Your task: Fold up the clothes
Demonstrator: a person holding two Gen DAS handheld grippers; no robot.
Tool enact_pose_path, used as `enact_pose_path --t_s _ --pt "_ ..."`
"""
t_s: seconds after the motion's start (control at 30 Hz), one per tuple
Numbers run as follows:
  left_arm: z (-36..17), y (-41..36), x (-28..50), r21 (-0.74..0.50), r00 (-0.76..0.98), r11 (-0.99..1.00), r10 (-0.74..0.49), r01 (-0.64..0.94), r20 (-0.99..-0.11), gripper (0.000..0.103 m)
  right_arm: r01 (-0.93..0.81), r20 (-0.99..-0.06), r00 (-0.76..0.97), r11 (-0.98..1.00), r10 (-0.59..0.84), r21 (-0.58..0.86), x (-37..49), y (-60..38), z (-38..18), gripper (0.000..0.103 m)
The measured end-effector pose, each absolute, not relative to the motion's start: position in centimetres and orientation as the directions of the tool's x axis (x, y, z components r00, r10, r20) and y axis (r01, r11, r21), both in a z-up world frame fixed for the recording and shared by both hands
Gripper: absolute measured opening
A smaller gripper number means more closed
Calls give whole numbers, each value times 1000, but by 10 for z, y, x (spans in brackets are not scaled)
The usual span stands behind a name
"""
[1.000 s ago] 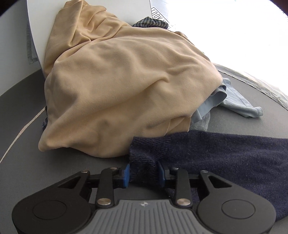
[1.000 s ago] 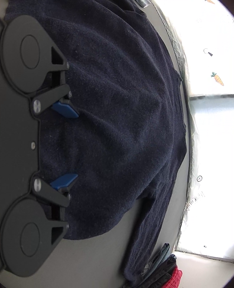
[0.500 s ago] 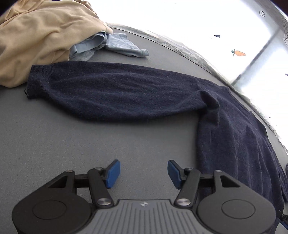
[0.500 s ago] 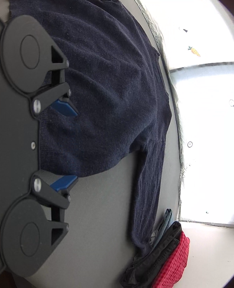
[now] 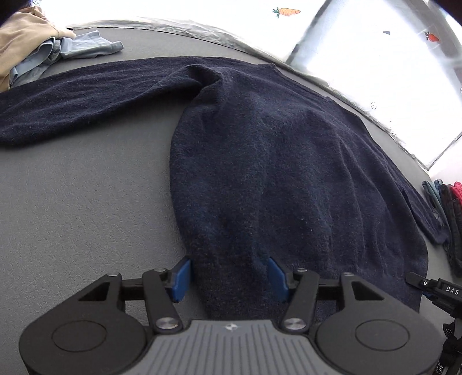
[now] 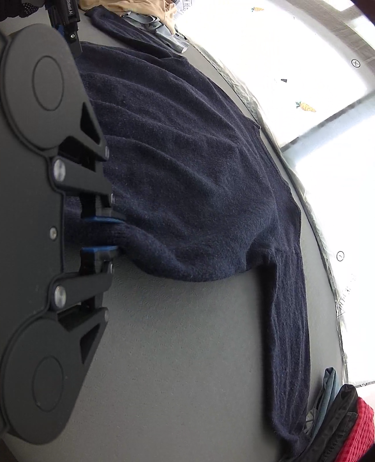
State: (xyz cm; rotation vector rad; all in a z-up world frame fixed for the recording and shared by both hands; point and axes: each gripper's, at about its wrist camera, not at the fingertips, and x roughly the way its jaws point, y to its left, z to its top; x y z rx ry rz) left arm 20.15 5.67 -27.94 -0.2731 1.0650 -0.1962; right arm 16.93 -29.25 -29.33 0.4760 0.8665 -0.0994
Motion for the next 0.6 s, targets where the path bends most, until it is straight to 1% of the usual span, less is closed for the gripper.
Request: enact_pose_path --t_s 0.03,0.1,0.2,0.27,0.33,0.37,0.4,0.43,0.47,0.5,0.53,0.57,0.6 --pt "-279 54 200 -314 474 949 -284 16 -833 18 266 -748 653 888 120 375 168 -295 -292 12" --pt "-272 51 195 -301 482 954 -262 -3 -836 14 252 -732 662 872 161 420 163 -302 -287 11" --pt "-262 54 189 -304 478 952 -253 -31 -841 13 248 -721 663 849 203 467 152 -313 -279 11" --pt "-266 55 187 -291 454 955 -234 -60 -860 13 237 -745 635 866 205 441 150 -313 -279 11" --pt "-276 55 189 -297 427 951 -233 -89 -874 14 214 -802 565 904 194 370 155 -307 -285 11" --pt "-278 55 191 -297 424 949 -229 -101 -876 18 201 -816 549 919 181 339 158 -303 -286 13" --pt "-277 55 193 -290 422 952 -223 -101 -879 21 187 -829 534 933 167 308 161 -300 -287 14" --pt "-276 54 195 -280 420 955 -216 -96 -881 22 172 -841 520 945 152 277 164 -296 -287 19" --pt "-275 53 196 -271 419 958 -210 -93 -883 27 157 -846 518 958 126 239 166 -293 -284 29" --pt "-275 53 198 -264 418 960 -203 -93 -886 33 143 -847 522 970 95 197 167 -290 -281 36" --pt "-274 53 200 -256 417 962 -196 -94 -888 36 137 -847 527 978 63 158 169 -289 -277 48" --pt "-273 54 202 -247 420 964 -185 -98 -888 42 142 -846 532 980 40 136 171 -290 -273 52" --pt "-271 55 203 -237 426 966 -172 -104 -888 51 148 -844 536 982 16 113 173 -291 -270 53"
